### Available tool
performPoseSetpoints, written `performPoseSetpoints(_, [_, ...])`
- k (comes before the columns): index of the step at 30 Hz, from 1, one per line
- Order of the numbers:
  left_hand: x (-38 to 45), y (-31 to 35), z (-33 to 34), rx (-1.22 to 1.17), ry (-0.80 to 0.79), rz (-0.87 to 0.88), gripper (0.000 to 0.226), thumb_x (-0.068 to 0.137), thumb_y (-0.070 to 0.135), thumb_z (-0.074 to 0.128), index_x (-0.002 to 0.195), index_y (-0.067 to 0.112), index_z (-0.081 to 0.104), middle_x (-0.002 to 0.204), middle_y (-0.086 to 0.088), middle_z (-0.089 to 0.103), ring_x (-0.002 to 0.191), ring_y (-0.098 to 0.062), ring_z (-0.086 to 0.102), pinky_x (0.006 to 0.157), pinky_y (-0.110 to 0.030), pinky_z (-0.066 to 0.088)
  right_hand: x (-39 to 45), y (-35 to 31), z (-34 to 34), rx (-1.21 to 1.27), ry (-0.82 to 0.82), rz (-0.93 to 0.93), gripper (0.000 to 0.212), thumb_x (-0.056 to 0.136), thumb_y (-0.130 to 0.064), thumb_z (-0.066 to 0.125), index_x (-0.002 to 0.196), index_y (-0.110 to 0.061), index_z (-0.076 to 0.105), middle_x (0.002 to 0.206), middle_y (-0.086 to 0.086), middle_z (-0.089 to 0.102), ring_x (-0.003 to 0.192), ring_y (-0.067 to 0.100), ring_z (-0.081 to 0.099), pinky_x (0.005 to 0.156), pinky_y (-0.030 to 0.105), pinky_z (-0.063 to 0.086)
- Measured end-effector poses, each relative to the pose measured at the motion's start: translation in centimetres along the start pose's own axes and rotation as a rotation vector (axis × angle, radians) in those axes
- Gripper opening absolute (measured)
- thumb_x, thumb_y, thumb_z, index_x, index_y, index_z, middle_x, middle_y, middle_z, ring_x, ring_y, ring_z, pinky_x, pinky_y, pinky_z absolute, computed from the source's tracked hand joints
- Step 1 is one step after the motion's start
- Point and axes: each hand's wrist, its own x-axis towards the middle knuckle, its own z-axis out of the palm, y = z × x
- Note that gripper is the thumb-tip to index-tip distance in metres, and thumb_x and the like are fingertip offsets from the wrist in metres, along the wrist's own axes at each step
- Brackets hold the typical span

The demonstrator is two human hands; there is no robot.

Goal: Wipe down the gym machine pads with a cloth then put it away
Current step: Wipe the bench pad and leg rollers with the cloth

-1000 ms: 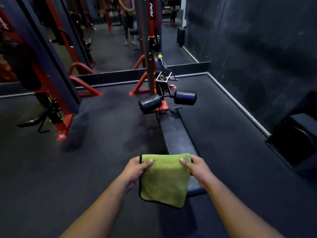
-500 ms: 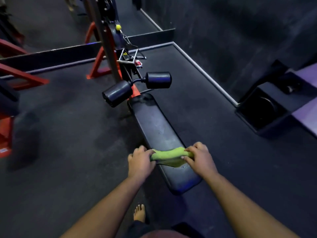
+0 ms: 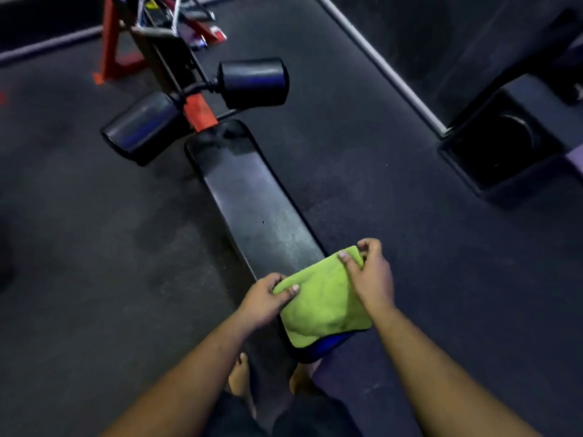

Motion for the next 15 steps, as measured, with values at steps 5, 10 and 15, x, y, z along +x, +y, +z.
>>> performPoseSetpoints(5, [8.5, -8.1, 4.6, 0.615, 0.051, -0.058, 0.057, 0.099, 0.059, 0.049, 0.143, 0.023, 0.050, 0.148, -0.009, 0.053, 0.136, -0.028, 0.050, 0.106, -0.042, 0.044, 6.8, 6.4, 7.8, -0.262, -0.007, -0.061, 0.075, 0.092, -0.062, 0.058, 0.151, -0.019, 0.038, 0.156, 0.010, 0.036, 0.143, 0.033, 0.037, 0.107, 0.059, 0.039])
performPoseSetpoints(10, [15.6, -15.9, 4.8, 1.001, 0.148, 0.232, 0.069, 0.100, 0.057, 0.028, 0.158, 0.020, 0.036, 0.168, -0.008, 0.024, 0.155, -0.027, 0.025, 0.117, -0.063, 0.028, 5.2, 14.5, 18.7, -0.659, -0.344, 0.021, 0.113, 0.072, -0.102, 0.019, 0.158, -0.040, -0.021, 0.167, 0.005, -0.028, 0.153, 0.040, -0.023, 0.105, 0.087, 0.004])
performPoseSetpoints(15, [19.3, -18.0, 3.6, 0.951, 0.158, 0.369, 0.073, 0.099, 0.057, 0.030, 0.162, 0.019, 0.025, 0.171, -0.006, 0.013, 0.158, -0.022, 0.009, 0.122, -0.065, 0.010, 5.2, 15.5, 22.8, -0.711, -0.175, -0.033, 0.098, 0.087, -0.088, 0.028, 0.162, -0.035, -0.005, 0.171, 0.014, -0.010, 0.154, 0.049, -0.003, 0.105, 0.085, 0.010])
